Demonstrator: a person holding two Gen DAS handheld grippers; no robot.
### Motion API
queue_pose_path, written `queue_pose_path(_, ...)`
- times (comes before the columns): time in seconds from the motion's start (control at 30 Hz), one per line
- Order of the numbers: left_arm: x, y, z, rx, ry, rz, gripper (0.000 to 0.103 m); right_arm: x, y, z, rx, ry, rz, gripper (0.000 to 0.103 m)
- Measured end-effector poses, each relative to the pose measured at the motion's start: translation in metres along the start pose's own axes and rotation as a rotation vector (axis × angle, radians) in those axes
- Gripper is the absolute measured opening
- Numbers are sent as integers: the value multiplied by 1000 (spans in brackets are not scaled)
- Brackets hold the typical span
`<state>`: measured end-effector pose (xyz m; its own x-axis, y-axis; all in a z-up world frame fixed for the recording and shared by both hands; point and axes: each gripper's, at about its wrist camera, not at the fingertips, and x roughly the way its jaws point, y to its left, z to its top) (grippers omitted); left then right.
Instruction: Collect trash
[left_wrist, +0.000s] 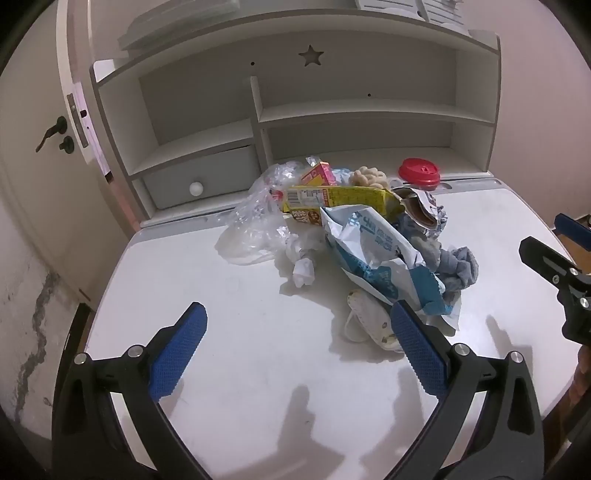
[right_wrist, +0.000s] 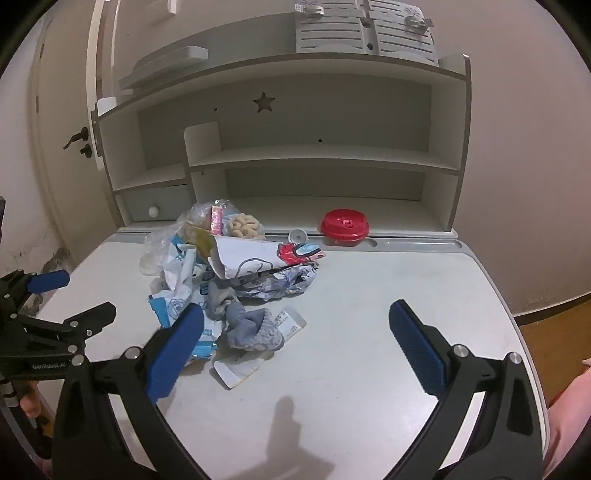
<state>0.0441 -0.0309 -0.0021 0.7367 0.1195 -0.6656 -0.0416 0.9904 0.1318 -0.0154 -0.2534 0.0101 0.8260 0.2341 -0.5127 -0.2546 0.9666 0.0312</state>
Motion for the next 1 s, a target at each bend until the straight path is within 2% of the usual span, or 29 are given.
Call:
queue_pose_path(0.67,-14,-3,5,3,16,-26,97,1,5,-3,0,-2,-1,97)
queue_pose_path(0.73,-15,-1,3,-28,26,-78,97,2,5,-4,1,-1,-1,97)
queue_pose_path(0.83,-9,9,2,-135,96,-184,97,1,5,-4,1,-1,0,97)
queue_pose_path(1.0,-10,8,1,-153,91,-149,97,2,5,-3,1,2,0,97)
